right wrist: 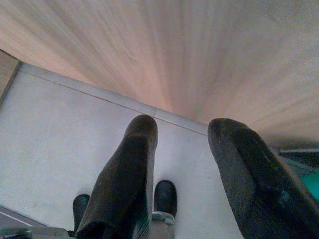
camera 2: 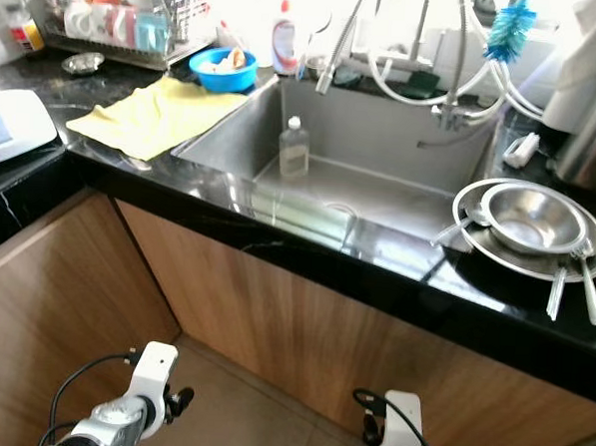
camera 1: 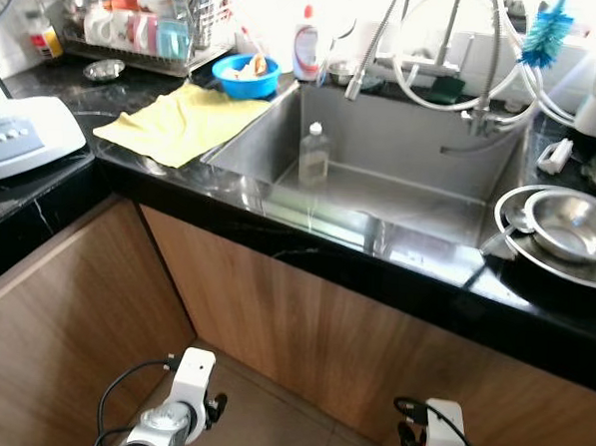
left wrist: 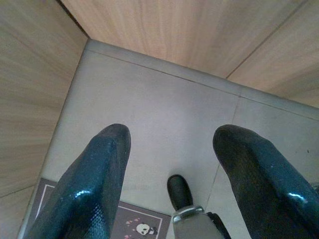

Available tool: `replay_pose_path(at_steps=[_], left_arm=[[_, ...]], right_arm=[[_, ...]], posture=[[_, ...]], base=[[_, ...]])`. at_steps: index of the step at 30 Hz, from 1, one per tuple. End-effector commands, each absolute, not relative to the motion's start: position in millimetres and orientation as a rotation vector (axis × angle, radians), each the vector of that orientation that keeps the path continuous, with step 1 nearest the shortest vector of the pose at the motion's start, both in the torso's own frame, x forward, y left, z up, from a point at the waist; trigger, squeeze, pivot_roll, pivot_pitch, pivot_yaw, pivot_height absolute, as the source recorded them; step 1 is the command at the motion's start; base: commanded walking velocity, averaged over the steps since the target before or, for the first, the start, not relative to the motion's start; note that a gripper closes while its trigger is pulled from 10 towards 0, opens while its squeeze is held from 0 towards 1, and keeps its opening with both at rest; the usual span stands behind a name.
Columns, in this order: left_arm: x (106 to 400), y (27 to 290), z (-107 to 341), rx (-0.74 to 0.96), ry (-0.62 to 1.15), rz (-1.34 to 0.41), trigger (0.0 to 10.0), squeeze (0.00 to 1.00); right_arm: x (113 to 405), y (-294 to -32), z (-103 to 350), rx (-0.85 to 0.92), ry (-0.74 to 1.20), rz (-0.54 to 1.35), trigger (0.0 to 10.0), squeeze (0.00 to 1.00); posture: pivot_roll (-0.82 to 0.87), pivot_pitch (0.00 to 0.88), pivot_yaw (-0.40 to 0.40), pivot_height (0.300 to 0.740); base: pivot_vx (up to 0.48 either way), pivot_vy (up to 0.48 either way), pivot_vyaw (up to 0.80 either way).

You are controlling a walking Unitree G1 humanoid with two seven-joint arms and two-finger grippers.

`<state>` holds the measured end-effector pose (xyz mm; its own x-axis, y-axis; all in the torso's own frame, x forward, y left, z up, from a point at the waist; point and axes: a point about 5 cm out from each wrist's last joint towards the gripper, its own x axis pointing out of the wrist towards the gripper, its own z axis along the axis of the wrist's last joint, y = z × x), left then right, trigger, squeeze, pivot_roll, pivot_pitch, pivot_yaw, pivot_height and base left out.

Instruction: Kitchen organization

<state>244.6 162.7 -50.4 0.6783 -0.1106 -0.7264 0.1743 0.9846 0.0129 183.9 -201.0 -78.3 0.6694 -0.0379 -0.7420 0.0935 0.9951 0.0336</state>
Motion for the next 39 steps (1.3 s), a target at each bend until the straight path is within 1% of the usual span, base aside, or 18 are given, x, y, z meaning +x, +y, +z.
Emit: replay_pose_path(at_steps=[1, 9, 16, 23, 28, 39], left_arm=[[238.9, 165.3, -54.5, 0.098, 0.839, -0.162, 10.0, 0.0], [239.9, 165.4, -53.6, 0.101, 0.829, -0.163, 10.0, 0.0], [241.0, 165.5, -52.8, 0.095, 0.823, -0.162, 10.0, 0.0], [240.8, 165.7, -52.9, 0.092, 0.826, -0.16, 10.0, 0.0], [240.7, 165.6, -53.0, 0.089, 0.825, -0.158, 10.0, 0.0], [241.1, 164.8, -52.8, 0.083, 0.825, -0.158, 10.0, 0.0]], right_arm=[[183.6, -195.4, -79.6, 0.073, 0.846, -0.059, 10.0, 0.0], [182.2, -195.2, -80.3, 0.076, 0.849, -0.058, 10.0, 0.0], [171.0, -208.6, -83.1, 0.075, 0.872, -0.074, 10.0, 0.0], [165.8, -212.6, -85.1, 0.077, 0.899, -0.077, 10.0, 0.0], [165.0, -208.8, -86.5, 0.083, 0.912, -0.069, 10.0, 0.0], [180.1, -182.1, -85.0, 0.084, 0.919, -0.044, 10.0, 0.0]], posture=[[-0.1, 0.0, 0.057, 0.74], [-0.1, 0.0, 0.054, 0.74], [-0.1, 0.0, 0.054, 0.74], [-0.1, 0.0, 0.053, 0.74], [-0.09, 0.0, 0.052, 0.74], [-0.09, 0.0, 0.052, 0.74]], base=[[0.285, 0.0, 0.0], [0.036, 0.0, 0.0], [0.0, 0.0, 0.0], [0.0, 0.0, 0.0], [0.0, 0.0, -0.7], [0.0, 0.0, -0.68]])
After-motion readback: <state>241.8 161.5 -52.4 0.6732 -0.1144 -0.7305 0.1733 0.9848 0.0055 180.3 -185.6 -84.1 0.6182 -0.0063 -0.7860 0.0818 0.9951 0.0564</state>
